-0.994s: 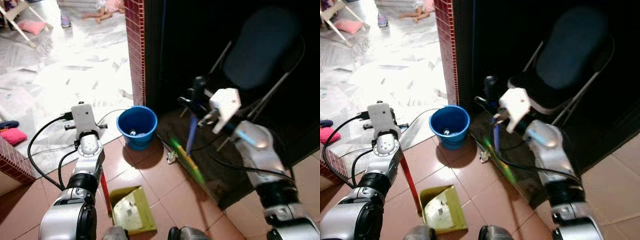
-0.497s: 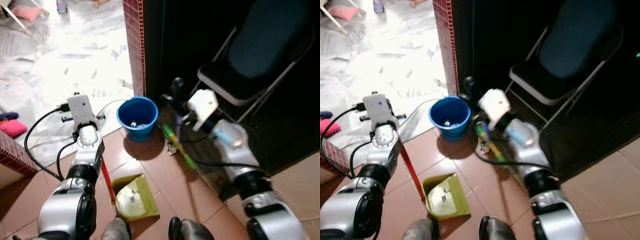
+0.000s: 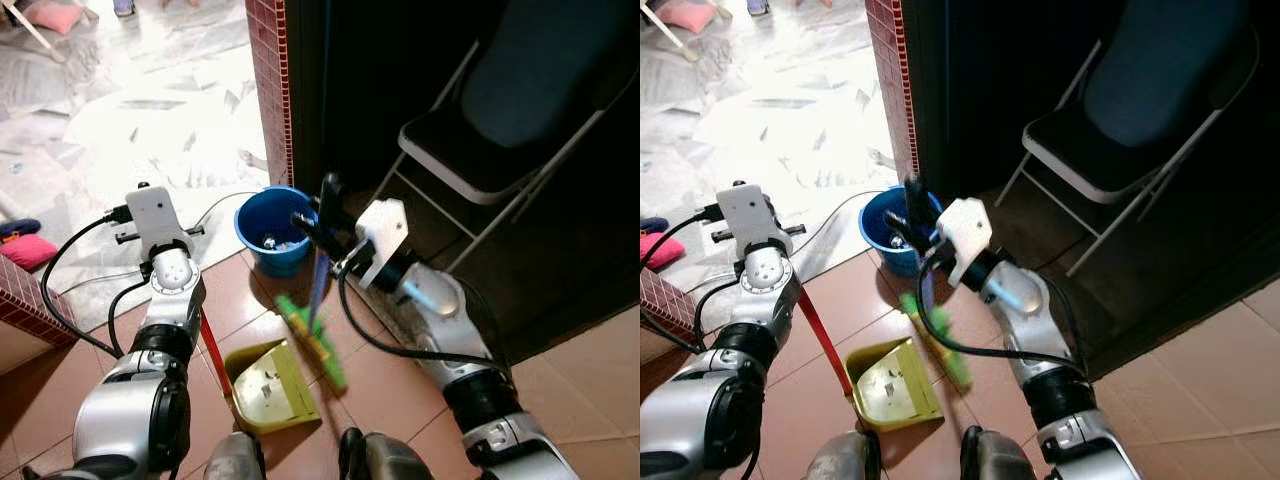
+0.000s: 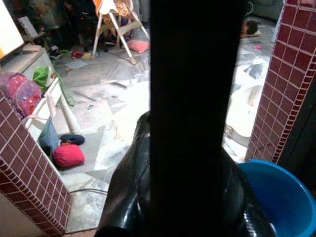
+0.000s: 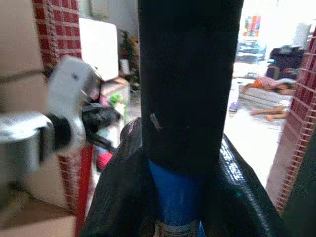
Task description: Sweep floor
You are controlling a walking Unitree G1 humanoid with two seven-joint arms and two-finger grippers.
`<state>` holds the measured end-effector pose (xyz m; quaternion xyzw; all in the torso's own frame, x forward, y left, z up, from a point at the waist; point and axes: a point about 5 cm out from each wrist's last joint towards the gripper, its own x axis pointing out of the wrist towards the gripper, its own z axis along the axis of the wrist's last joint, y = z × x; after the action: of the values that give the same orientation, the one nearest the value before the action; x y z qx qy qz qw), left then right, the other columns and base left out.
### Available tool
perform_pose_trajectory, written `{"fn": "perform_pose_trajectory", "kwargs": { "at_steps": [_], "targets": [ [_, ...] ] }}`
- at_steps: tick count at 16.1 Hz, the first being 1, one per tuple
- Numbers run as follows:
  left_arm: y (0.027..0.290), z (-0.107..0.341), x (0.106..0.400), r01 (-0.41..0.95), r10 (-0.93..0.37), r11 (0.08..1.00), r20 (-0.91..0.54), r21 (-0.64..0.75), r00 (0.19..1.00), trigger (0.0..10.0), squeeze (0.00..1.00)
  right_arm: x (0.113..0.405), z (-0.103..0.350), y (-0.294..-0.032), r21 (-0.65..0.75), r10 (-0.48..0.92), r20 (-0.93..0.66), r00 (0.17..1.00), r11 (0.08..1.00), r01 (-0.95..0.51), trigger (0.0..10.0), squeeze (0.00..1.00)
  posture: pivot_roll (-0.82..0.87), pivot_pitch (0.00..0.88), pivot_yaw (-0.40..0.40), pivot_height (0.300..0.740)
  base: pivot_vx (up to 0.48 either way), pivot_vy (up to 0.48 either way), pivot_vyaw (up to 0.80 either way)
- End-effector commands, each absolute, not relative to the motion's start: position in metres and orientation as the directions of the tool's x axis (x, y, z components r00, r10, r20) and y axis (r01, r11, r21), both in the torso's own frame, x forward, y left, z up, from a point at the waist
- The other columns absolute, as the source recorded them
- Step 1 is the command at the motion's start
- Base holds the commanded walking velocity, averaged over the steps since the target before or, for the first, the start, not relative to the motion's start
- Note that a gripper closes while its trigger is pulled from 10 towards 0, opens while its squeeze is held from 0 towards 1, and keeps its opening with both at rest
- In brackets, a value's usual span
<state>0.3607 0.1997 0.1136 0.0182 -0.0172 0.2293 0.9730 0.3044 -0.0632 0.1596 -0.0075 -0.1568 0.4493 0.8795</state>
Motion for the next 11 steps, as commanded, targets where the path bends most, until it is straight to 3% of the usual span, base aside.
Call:
{"fn": "perform_pose_trajectory", "kwargs": {
  "at_steps": [1, 4, 8, 11],
  "targets": [
    [0.203, 0.111, 0.360, -0.454, 0.453, 0.890, 0.027, 0.051, 0.891, 10.0, 0.00, 0.300, 0.174, -0.062, -0.117, 0.797, 0.325, 0.509, 0.567, -0.815, 10.0, 0.00, -0.08, 0.197, 0.029, 0.740, 0.000, 0.000, 0.00],
    [0.204, 0.113, 0.362, -0.463, 0.463, 0.885, 0.022, 0.054, 0.886, 10.0, 0.00, 0.294, 0.193, -0.072, -0.018, 0.828, 0.335, 0.450, 0.483, -0.876, 10.0, 0.00, -0.10, 0.174, 0.023, 0.740, 0.000, 0.000, 0.00],
    [0.220, 0.114, 0.359, -0.556, 0.555, 0.827, 0.036, 0.089, 0.831, 10.0, 0.00, 0.312, 0.225, -0.101, -0.203, 0.778, 0.349, 0.523, 0.607, -0.768, 10.0, 0.00, -0.12, 0.138, 0.020, 0.740, 0.000, 0.000, 0.00],
    [0.228, 0.115, 0.358, -0.579, 0.580, 0.808, 0.032, 0.109, 0.814, 10.0, 0.00, 0.319, 0.238, -0.110, -0.206, 0.740, 0.379, 0.555, 0.652, -0.729, 10.0, 0.00, -0.12, 0.116, 0.011, 0.740, 0.000, 0.000, 0.00]
  ]
}}
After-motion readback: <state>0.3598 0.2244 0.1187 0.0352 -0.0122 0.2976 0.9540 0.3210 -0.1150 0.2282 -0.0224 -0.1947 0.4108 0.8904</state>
